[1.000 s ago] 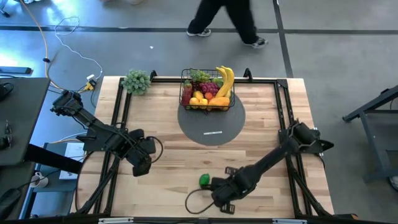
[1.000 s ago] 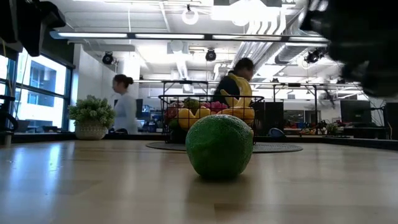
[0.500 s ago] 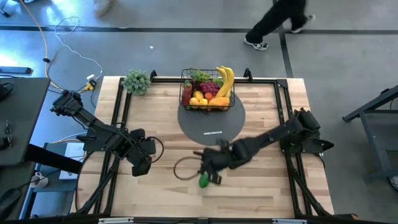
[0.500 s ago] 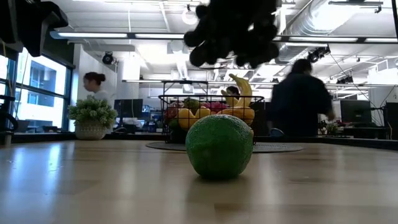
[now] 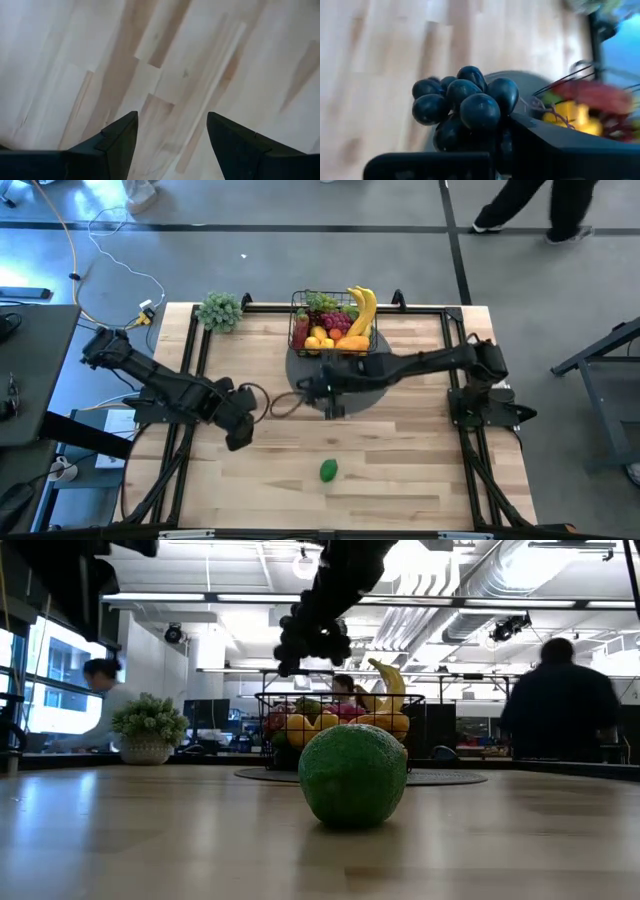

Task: Build produce basket
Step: Put the grapes into the wire basket

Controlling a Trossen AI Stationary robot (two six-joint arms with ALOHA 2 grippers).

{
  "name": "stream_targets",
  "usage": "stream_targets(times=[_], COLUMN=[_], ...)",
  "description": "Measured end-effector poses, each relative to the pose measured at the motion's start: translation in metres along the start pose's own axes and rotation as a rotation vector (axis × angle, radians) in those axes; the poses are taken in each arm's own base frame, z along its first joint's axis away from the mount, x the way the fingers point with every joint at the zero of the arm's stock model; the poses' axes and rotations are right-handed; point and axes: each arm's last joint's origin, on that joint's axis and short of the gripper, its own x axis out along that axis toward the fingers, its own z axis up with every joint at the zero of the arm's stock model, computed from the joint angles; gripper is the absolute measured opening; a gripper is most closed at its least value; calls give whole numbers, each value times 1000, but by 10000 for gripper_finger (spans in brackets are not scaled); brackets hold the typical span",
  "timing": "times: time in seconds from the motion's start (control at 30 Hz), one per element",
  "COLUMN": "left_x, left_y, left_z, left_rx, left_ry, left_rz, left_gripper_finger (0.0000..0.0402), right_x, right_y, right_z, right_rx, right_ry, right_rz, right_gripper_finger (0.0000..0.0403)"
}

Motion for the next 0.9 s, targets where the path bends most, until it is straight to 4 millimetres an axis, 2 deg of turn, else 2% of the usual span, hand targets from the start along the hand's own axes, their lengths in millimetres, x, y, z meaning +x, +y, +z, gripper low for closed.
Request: stream_targets(times=[0.27,0.53,0.73,0.9], left_x=[5,8,9,10], left_y=[15,26,33,39], left_z=[17,28,34,38], left_rx=[-165,-245,-337,-472], left_ry=[-12,-24,-32,-35], left_rz=[21,28,31,39], left_gripper_finger=[227,227,227,227], right_x=[17,23,25,34], right_y=[-79,-156,-198,-217], right_z=[-10,-34,-59,-77], right_rx=[-83,-91,-158,-144], right_ry=[-36,-68,-105,-124], right_rz=[-142,-242,-177,-113], right_gripper_finger=[0,0,0,0])
